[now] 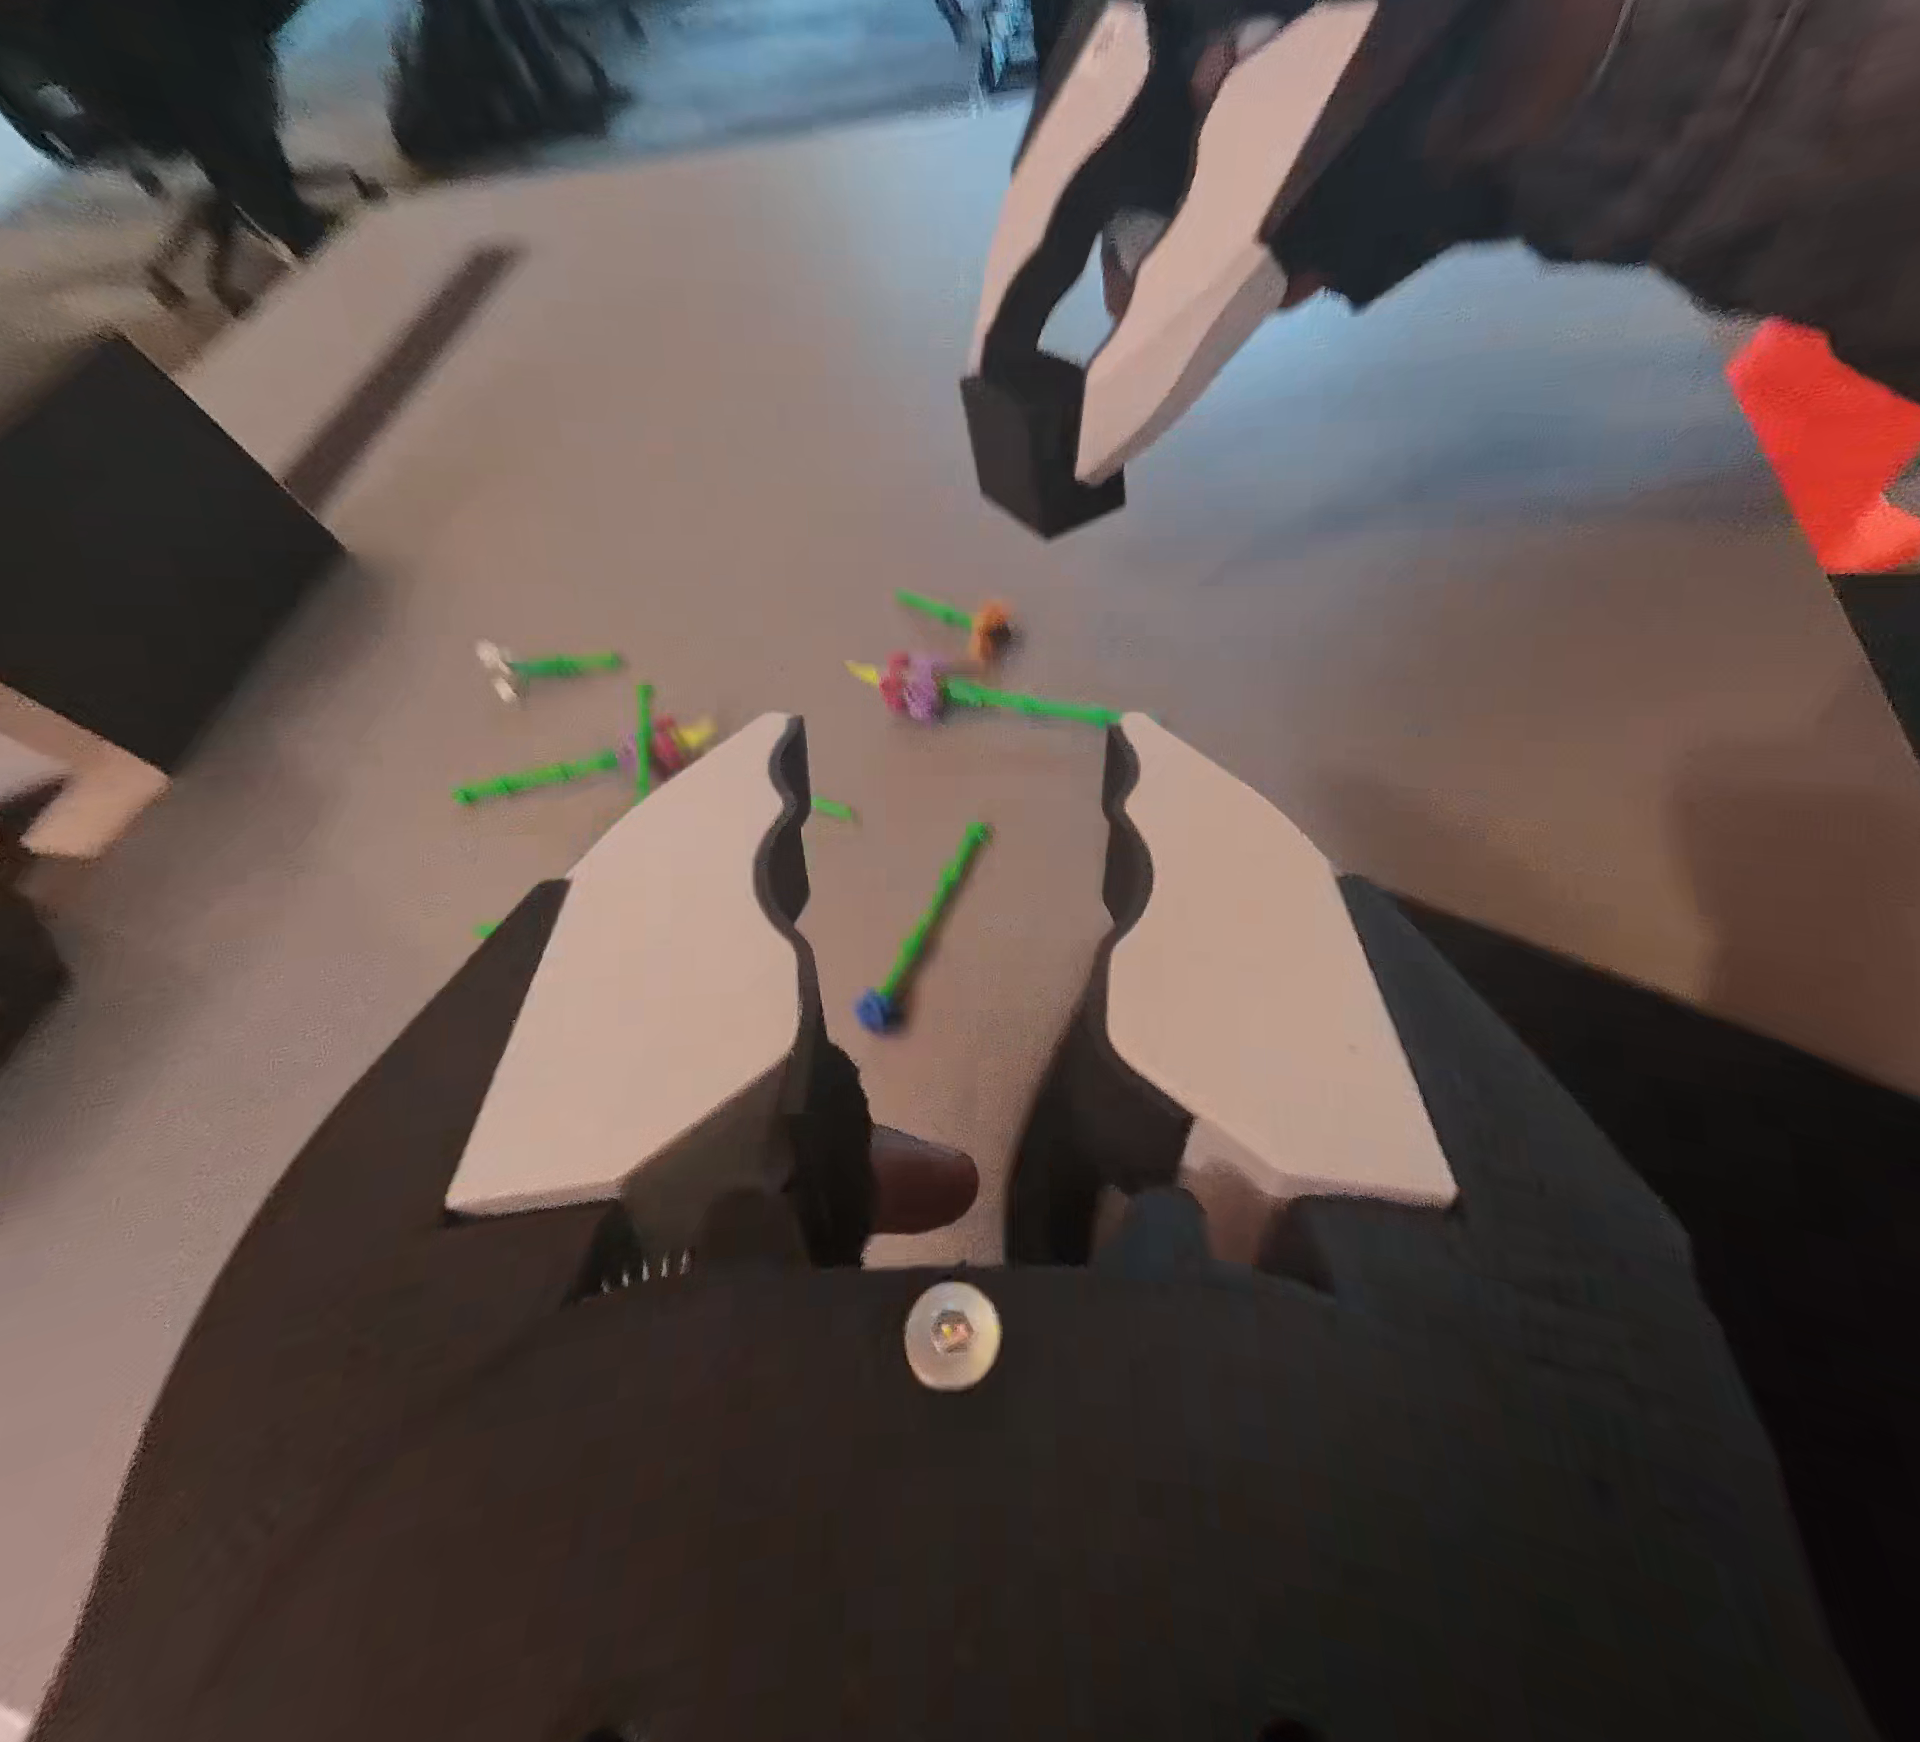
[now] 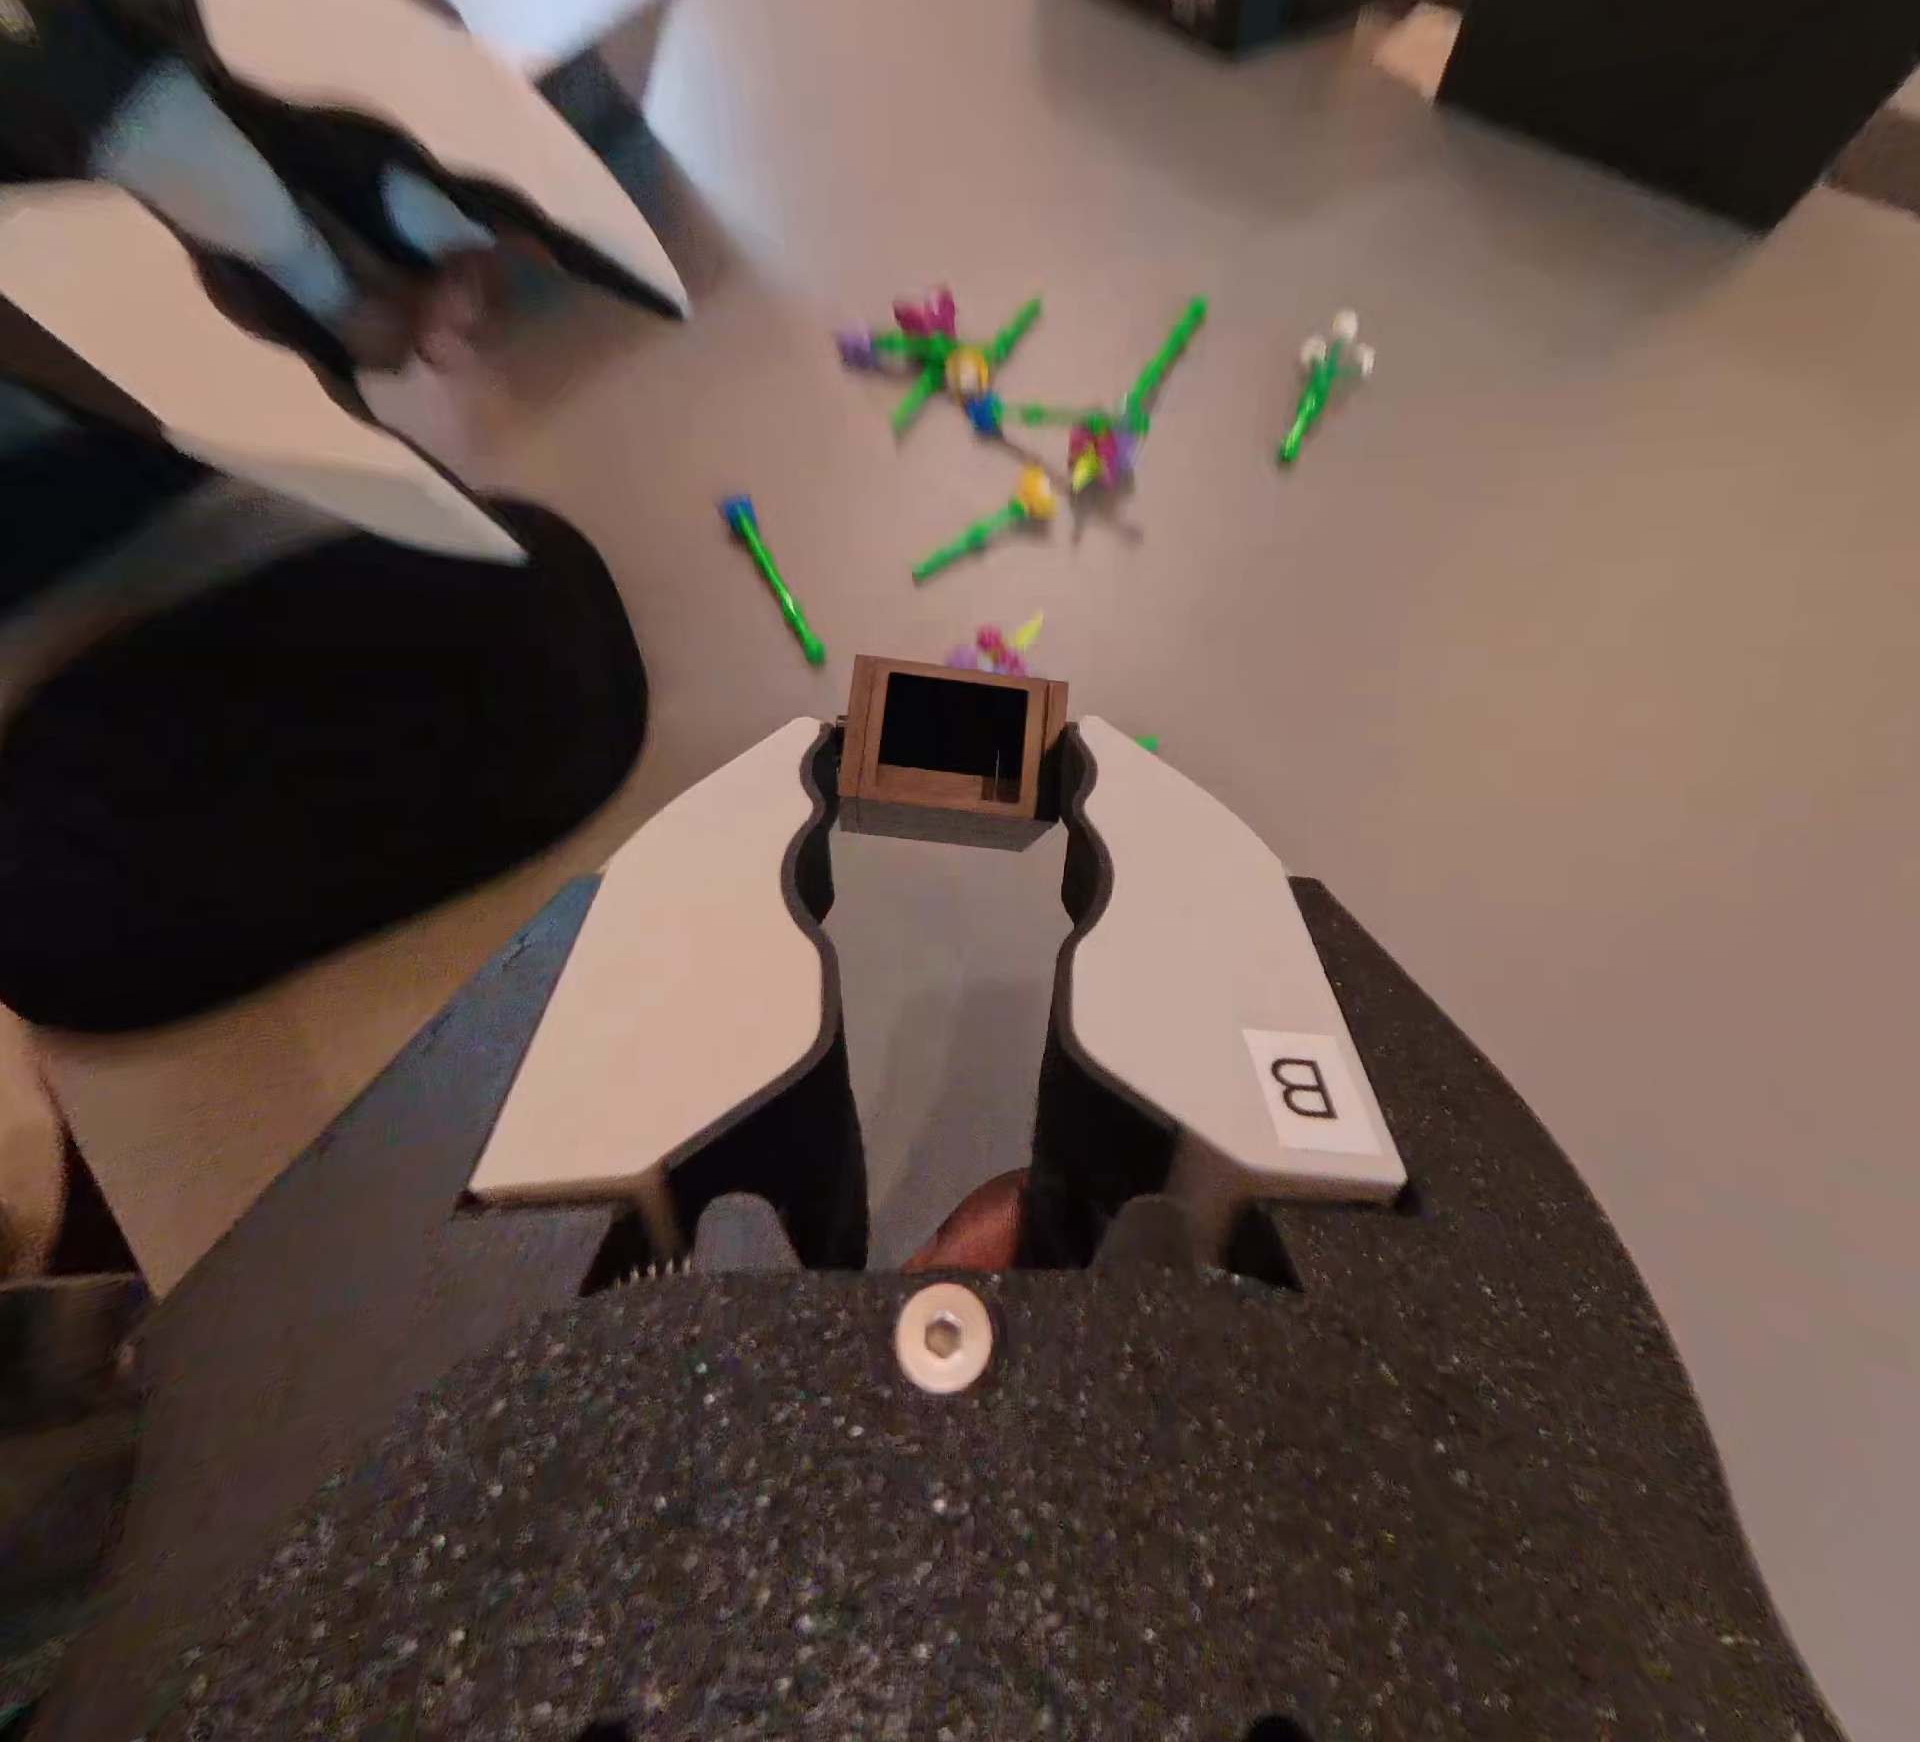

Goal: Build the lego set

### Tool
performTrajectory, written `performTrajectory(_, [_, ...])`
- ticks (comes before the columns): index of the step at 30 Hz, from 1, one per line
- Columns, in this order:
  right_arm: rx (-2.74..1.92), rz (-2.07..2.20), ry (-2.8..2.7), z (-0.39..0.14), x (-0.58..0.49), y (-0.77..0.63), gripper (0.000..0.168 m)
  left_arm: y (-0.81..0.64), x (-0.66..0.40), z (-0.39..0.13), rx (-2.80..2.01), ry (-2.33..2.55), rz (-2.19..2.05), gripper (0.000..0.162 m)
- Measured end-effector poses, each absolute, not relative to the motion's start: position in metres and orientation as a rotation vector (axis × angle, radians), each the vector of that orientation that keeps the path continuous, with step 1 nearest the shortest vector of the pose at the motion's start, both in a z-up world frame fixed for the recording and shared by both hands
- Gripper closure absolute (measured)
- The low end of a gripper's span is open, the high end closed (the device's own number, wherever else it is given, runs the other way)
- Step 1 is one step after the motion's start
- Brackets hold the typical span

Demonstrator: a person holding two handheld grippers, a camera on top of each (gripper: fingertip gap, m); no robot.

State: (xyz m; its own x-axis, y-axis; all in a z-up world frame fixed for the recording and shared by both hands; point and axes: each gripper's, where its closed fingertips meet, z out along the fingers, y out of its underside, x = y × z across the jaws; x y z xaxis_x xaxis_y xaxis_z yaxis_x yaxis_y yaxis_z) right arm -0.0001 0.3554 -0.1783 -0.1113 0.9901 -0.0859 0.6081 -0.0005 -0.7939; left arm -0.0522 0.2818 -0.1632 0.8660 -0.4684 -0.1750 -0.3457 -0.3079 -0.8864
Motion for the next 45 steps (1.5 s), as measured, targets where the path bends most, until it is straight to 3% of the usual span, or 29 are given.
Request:
performTrajectory(6, [-1.671,0.807,-1.885,-0.219,0.015,0.359,0.127,0.270,-0.053,-0.197,-2.037,0.630,-0.129,0.107])
performTrajectory(12, [-1.661,0.762,-1.968,-0.231,0.014,0.357,0.127,0.276,-0.054,-0.189,-1.965,0.493,-0.207,0.107])
performTrajectory(16, [-1.719,0.756,-2.000,-0.217,0.015,0.356,0.099,0.276,-0.056,-0.187,-1.924,0.471,-0.215,0.107])
performTrajectory(17, [-1.723,0.774,-1.960,-0.205,0.009,0.357,0.100,0.276,-0.056,-0.185,-1.906,0.465,-0.219,0.107])
performTrajectory(20, [-1.801,0.778,-1.861,-0.181,-0.017,0.357,0.128,0.275,-0.054,-0.181,-1.864,0.449,-0.239,0.108])
performTrajectory(26, [-2.102,0.585,-1.972,-0.221,-0.041,0.354,0.119,0.273,-0.055,-0.181,-1.844,0.459,-0.227,0.108])
performTrajectory(29, [-2.171,0.515,-1.970,-0.236,-0.045,0.358,0.125,0.273,-0.056,-0.180,-1.841,0.447,-0.242,0.108])
performTrajectory(32, [-2.162,0.534,-1.968,-0.242,-0.050,0.358,0.146,0.273,-0.059,-0.180,-1.845,0.433,-0.248,0.108])
performTrajectory(33, [-2.155,0.554,-1.954,-0.240,-0.050,0.358,0.145,0.273,-0.060,-0.181,-1.849,0.430,-0.248,0.108])
performTrajectory(41, [-1.682,1.010,-1.341,-0.127,-0.025,0.386,0.145,0.275,-0.064,-0.182,-1.839,0.410,-0.230,0.108])
performTrajectory(45, [-1.597,0.928,-1.128,-0.128,0.010,0.405,0.145,0.276,-0.064,-0.183,-1.841,0.425,-0.196,0.108])
